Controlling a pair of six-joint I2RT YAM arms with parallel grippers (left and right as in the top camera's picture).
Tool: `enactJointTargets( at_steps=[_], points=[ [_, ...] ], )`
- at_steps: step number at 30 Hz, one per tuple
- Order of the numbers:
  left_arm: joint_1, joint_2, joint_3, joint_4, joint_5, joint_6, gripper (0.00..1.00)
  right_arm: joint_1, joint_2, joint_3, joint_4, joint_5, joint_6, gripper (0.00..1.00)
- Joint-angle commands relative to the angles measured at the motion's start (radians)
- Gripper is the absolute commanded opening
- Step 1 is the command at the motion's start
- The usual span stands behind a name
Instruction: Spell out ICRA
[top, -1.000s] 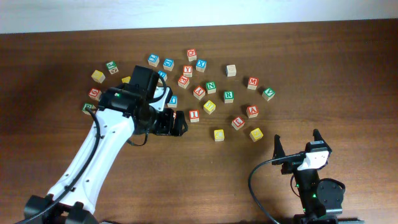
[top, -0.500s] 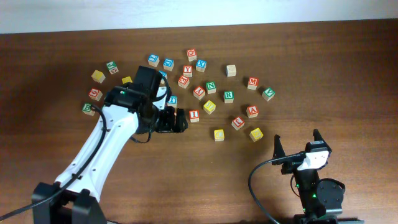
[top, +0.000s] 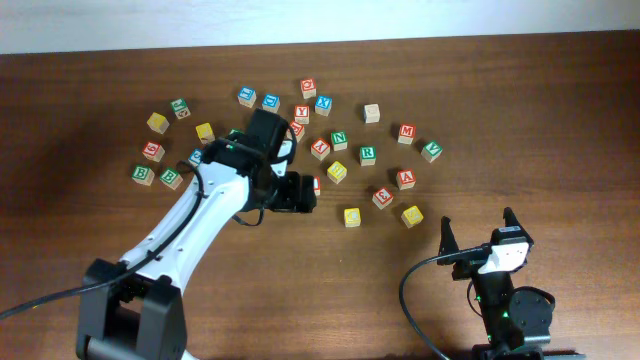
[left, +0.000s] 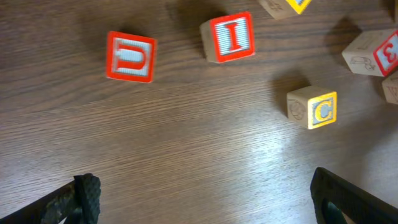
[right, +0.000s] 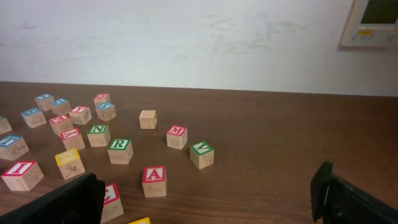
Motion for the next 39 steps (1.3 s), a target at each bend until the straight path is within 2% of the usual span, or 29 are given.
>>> enactJointTargets(
  at_steps=[1, 9, 12, 21, 22, 23, 25, 28, 39],
  points=[
    [-0.028, 0.014, -0.005, 0.005, -0.007, -0.056, 0.99, -0.006, -0.008, -0.005, -0.007, -0.003, 0.001, 0.98],
    [-0.158, 0.014, -0.005, 0.008, 0.001, -0.073, 0.99, -0.006, -0.008, -0.005, -0.007, -0.003, 0.001, 0.98],
    [-0.203, 0.014, -0.005, 0.019, -0.006, -0.148, 0.99, -0.006, -0.008, -0.005, -0.007, -0.003, 0.001, 0.98],
    [-0.279, 0.014, -0.005, 0.035, 0.035, -0.151, 0.99, -0.006, -0.008, -0.005, -0.007, -0.003, 0.001, 0.98],
    [-0.283, 0.014, -0.005, 0.035, 0.027, -0.173, 1.0, -0.006, -0.008, -0.005, -0.007, -0.002, 0.001, 0.98],
    [-0.291, 0.014, -0.005, 0.026, -0.018, -0.262, 0.96, -0.006, -0.008, -0.005, -0.007, -0.002, 0.001, 0.98],
    [-0.3, 0.014, -0.005, 0.016, -0.084, -0.37, 0.94, -0.006, -0.008, -0.005, -0.007, -0.003, 0.001, 0.98],
    [-0.315, 0.014, -0.005, 0.018, -0.139, -0.447, 0.96, -0.006, -0.008, -0.005, -0.007, -0.002, 0.001, 0.98],
    [-0.323, 0.014, -0.005, 0.01, -0.201, -0.446, 1.0, -0.006, -0.008, -0.005, -0.007, -0.002, 0.001, 0.98]
  ],
)
